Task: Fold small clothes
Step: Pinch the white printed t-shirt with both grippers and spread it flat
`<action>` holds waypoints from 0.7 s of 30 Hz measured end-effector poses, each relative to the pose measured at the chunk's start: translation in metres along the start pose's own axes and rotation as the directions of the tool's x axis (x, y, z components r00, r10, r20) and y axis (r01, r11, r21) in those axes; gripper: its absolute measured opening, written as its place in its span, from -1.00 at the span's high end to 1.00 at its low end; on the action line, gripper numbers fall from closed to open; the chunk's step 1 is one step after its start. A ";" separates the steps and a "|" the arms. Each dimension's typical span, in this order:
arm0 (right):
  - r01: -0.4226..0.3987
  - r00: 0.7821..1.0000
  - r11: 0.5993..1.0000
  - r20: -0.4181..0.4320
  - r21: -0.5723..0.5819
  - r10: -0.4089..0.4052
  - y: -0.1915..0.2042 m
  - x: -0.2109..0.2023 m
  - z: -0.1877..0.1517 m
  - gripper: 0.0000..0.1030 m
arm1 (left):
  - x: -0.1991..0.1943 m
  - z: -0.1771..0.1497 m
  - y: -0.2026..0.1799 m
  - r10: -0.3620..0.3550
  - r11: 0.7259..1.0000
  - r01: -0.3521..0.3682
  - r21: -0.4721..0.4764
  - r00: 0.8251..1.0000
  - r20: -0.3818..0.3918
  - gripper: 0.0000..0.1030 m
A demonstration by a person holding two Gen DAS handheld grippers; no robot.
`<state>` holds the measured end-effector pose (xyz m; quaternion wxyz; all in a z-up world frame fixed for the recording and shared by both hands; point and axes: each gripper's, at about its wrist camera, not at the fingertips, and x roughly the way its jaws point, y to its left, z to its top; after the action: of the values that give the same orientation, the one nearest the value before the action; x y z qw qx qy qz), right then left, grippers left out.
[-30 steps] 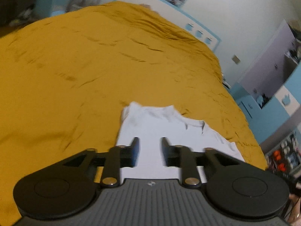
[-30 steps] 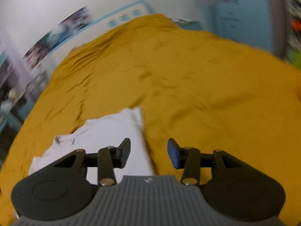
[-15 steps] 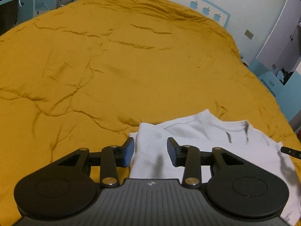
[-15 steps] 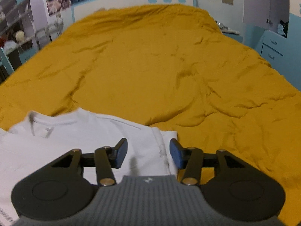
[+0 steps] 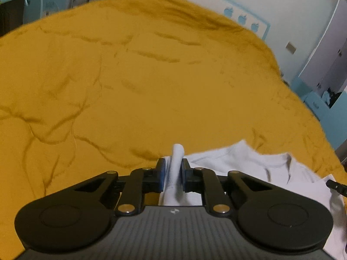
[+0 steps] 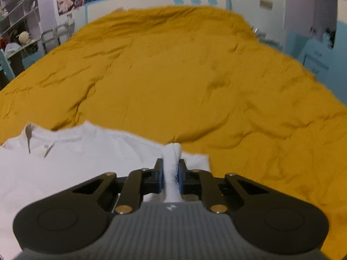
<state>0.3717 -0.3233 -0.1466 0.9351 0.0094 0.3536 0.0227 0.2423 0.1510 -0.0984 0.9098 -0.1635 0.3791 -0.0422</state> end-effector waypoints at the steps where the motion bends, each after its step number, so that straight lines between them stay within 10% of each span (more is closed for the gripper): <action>1: 0.012 1.000 1.000 0.010 -0.004 -0.012 0.001 0.000 0.001 0.90 | 0.001 0.000 0.001 0.005 1.000 -0.005 0.002 1.000 -0.008 0.69; 8: 0.049 0.994 0.995 -0.097 0.082 -0.041 -0.010 0.034 -0.007 0.90 | 0.040 -0.009 0.020 0.033 0.999 -0.038 -0.033 0.992 -0.120 0.63; 14: 0.054 0.996 0.996 -0.072 0.072 -0.049 -0.006 0.012 0.005 0.57 | -0.005 0.008 -0.001 0.097 0.994 -0.093 0.054 0.992 -0.078 0.51; 21: -0.206 0.979 0.976 0.014 0.073 0.206 0.033 -0.100 -0.010 0.38 | -0.108 -0.032 -0.047 -0.072 0.996 0.074 0.045 0.996 -0.046 -0.19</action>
<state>0.2887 -0.2950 -0.0867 0.9278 0.0809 0.3485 0.1061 0.1454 0.1196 -0.0311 0.9027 -0.1548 0.3918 -0.0878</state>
